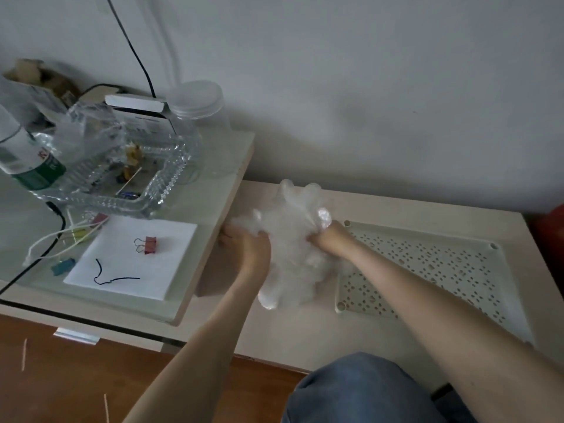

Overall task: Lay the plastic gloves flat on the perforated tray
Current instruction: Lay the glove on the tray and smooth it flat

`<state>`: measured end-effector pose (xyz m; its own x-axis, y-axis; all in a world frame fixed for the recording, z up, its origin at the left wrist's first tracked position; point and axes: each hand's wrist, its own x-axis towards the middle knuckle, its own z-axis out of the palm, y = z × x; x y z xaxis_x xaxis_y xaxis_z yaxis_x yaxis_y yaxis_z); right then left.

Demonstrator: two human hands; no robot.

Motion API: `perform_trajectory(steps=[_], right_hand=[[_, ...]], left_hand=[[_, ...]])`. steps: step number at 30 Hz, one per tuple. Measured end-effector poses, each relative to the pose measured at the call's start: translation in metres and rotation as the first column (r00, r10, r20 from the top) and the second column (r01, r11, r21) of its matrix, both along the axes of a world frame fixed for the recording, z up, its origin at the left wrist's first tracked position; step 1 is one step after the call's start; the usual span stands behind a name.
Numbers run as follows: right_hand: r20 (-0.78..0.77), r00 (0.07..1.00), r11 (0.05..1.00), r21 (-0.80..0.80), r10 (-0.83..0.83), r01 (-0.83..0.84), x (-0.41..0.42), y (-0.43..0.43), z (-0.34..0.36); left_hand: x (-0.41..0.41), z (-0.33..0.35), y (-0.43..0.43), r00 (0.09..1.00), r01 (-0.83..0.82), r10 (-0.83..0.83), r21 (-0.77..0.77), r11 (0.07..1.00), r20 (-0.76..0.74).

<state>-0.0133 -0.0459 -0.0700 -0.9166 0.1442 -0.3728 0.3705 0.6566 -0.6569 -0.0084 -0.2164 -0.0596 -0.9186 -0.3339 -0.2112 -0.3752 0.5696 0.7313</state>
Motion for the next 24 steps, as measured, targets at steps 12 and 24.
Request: perform_trajectory(steps=[12,24], right_hand=[[-0.281,0.912,0.954,-0.112,-0.3,0.279,0.001,0.023,0.023],[-0.291,0.943,0.939,-0.34,-0.159,0.054,0.046,0.054,0.052]], left_hand=[[0.011,-0.011,0.041,0.687,0.458,-0.72,-0.712,0.533,-0.097],[0.018,0.029,0.067,0.742,0.535,-0.647,-0.428,0.728,-0.173]])
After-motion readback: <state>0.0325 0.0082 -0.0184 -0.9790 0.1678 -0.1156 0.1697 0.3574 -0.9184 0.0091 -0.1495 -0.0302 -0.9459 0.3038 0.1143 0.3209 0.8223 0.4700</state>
